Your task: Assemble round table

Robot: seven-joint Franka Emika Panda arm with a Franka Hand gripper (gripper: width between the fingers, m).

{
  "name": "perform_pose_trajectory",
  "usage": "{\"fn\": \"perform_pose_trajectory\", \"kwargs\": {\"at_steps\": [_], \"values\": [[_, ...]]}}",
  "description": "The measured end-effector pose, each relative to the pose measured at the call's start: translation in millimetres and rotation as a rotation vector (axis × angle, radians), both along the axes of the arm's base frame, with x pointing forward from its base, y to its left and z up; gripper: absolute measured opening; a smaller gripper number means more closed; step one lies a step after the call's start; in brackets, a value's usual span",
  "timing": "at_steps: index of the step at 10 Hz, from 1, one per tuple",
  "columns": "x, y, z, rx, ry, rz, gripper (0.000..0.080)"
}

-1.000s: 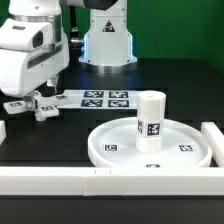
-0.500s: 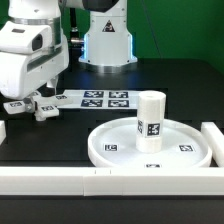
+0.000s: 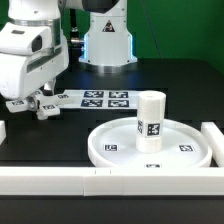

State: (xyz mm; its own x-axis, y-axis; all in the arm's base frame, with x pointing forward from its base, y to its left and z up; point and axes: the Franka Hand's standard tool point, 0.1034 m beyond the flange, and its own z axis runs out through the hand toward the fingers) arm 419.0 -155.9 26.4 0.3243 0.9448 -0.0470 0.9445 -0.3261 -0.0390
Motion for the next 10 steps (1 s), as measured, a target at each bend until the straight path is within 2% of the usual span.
{"fn": "perform_pose_trajectory", "kwargs": {"at_steps": [3, 5, 6, 8, 10], "values": [[2.8, 1.4, 1.7, 0.001, 0.001, -0.009, 0.0442], [14.1, 14.6, 15.8, 0.002, 0.003, -0.047, 0.0442], [21.7, 27.2, 26.9, 0.004, 0.003, -0.091, 0.0442], [42.7, 66.7, 59.9, 0.009, 0.014, -0.198, 0.0442], [73.4, 101.9, 93.1, 0.003, 0.028, -0.300, 0.0442]]}}
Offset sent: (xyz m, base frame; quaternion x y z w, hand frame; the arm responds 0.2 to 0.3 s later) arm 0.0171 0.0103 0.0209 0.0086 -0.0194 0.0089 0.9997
